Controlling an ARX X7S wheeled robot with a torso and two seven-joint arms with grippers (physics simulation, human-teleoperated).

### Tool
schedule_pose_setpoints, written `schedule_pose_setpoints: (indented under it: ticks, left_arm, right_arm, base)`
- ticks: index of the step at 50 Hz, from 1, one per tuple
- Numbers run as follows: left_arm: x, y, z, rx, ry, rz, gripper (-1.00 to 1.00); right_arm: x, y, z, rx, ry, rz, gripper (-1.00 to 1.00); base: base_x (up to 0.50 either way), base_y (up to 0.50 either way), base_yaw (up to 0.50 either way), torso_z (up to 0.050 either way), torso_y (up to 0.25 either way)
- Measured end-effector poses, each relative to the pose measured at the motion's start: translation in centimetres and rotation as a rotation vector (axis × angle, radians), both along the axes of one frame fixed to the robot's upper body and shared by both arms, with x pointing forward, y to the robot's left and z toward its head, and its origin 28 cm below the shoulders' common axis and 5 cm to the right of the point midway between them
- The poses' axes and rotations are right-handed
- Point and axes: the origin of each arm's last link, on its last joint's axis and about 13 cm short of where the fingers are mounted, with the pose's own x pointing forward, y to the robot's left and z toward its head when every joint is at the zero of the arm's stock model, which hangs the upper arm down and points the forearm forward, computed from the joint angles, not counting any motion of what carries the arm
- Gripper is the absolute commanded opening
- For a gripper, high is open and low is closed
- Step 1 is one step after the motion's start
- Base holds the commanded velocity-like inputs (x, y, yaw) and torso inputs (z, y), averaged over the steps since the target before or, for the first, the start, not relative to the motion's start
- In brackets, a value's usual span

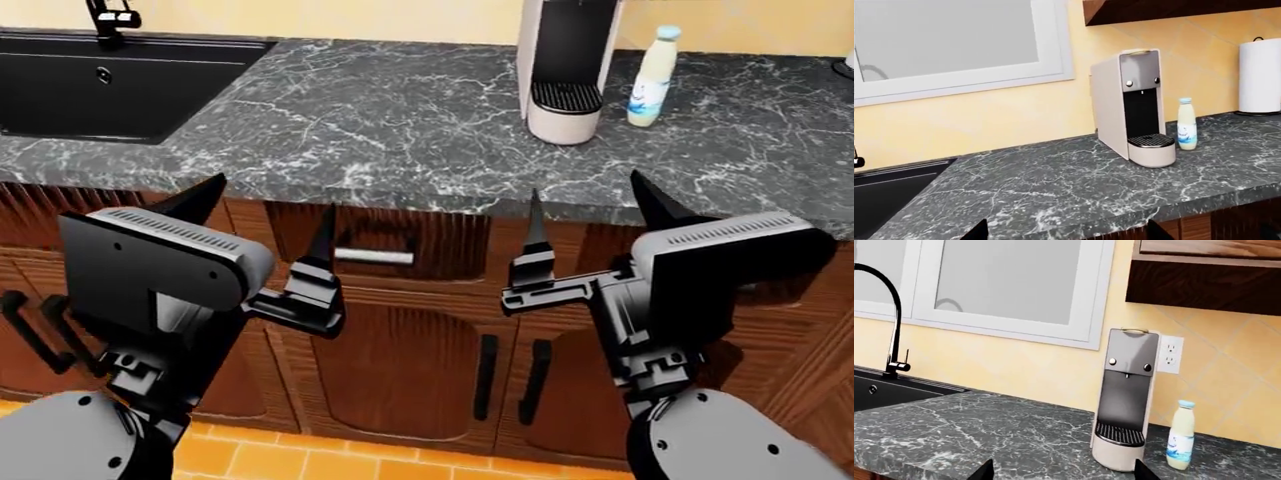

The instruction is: Move the drinks to the dining counter.

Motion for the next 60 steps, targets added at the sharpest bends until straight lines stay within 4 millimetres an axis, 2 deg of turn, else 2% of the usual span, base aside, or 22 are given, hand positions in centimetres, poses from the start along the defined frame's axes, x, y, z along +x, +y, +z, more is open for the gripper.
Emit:
schedule_pose_setpoints:
  ticks: [4, 26, 47, 60]
  left_arm:
    - [0.01, 0.02, 0.00, 0.000, 0.000, 0.000, 1.00]
    - [-0.06, 0.04, -0.03, 0.000, -0.002, 0.002, 1.00]
    - [-0.17, 0.06, -0.06, -0.001, -0.004, 0.001, 1.00]
    - [-0.17, 0.07, -0.07, -0.003, -0.004, -0.003, 1.00]
  right_arm:
    - [0.07, 0.04, 0.04, -0.002, 0.000, 0.001, 1.00]
    - [0.02, 0.07, -0.12, -0.002, 0.015, 0.008, 1.00]
    - [-0.06, 0.14, -0.15, -0.023, -0.001, 0.008, 1.00]
    - [0.06, 0.24, -0.12, -0.043, -0.006, 0.009, 1.00]
  base:
    - [0.17, 0.02, -0.50, 0.000, 0.000]
    - [0.14, -0.49, 0.00, 0.000, 0.000]
    - [0.36, -0.46, 0.00, 0.000, 0.001]
    - [0.35, -0.11, 0.00, 0.000, 0.001]
